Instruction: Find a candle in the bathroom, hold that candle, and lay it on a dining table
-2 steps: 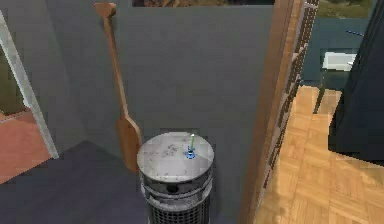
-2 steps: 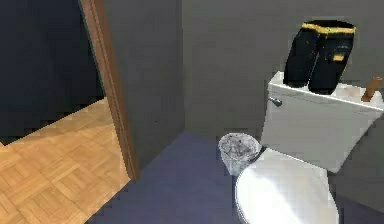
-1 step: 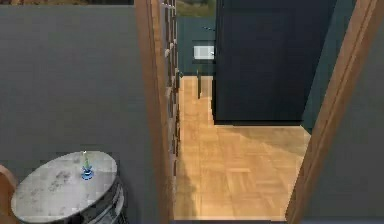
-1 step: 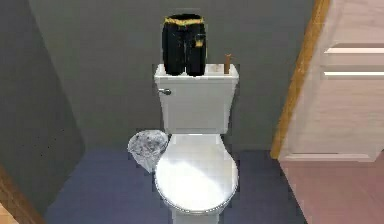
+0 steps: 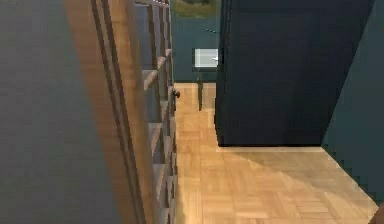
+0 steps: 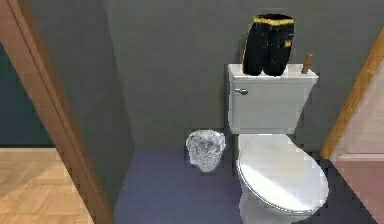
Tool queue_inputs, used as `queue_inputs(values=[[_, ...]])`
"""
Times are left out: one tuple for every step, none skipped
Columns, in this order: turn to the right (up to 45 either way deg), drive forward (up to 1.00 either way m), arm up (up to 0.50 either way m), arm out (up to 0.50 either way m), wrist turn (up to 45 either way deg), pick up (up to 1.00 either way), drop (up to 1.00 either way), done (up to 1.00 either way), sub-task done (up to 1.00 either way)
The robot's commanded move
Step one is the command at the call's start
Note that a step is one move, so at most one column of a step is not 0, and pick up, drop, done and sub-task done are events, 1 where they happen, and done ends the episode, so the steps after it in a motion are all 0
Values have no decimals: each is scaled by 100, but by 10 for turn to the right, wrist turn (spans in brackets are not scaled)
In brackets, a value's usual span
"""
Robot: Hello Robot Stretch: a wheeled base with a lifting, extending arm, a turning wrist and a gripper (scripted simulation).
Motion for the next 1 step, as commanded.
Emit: queue_inputs(values=[[-450, 0, 0, 0, 0, 0, 0, 0, 0]])
